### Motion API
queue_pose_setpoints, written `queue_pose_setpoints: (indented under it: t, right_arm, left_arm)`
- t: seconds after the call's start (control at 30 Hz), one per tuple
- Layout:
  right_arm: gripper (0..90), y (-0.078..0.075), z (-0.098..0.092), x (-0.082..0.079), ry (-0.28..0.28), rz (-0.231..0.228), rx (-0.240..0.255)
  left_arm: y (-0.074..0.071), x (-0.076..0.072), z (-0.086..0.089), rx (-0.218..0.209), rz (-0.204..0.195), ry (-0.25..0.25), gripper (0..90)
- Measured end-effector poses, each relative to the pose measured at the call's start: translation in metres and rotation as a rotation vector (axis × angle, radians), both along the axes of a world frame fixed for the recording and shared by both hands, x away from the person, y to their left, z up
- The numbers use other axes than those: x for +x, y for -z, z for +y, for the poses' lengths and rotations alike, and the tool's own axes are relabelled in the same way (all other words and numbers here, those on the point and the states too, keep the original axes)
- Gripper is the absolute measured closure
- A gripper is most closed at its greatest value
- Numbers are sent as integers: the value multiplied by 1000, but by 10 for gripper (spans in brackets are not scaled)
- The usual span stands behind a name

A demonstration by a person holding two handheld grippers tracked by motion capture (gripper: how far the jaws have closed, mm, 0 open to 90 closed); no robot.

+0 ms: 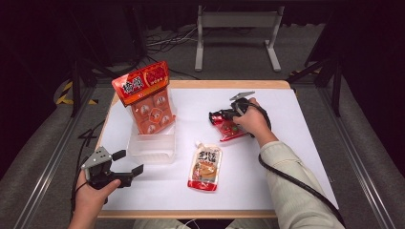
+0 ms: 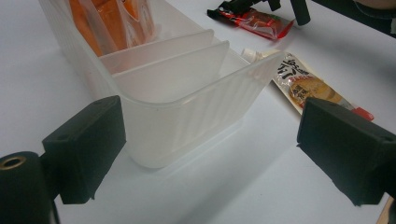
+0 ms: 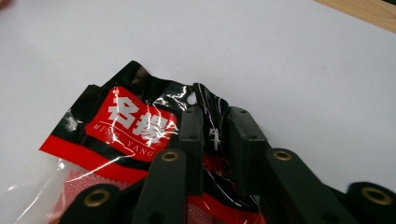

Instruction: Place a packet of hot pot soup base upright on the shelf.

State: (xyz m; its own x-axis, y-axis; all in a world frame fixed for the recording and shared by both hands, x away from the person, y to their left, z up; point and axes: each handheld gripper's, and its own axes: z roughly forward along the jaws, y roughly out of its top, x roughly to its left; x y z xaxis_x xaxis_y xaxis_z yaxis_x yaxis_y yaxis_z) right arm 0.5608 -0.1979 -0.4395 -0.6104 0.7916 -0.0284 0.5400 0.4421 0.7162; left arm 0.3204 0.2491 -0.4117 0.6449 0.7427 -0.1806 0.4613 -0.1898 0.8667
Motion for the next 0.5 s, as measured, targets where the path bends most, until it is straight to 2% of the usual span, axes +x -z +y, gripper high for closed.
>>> queue_pose_setpoints:
  t: [0.1, 0.2, 0.27, 0.37, 0.5]
  right_arm:
    - [866, -2, 0, 0, -3, 22, -2]
    - [886, -3, 1, -2, -1, 24, -5]
    - [892, -4, -3, -2, 9, 34, 19]
    - [894, -8, -13, -7, 31, 29, 85]
    - [895, -16, -22, -13, 26, 12, 117]
  left_arm:
    - [0, 0, 0, -1, 3, 2, 87]
    - [0, 1, 0, -4, 2, 4, 87]
    - [-1, 1, 0, -4, 0, 7, 87]
    - [-1, 2, -2, -4, 2, 3, 81]
    - [-3, 3, -2, -10, -13, -5, 84]
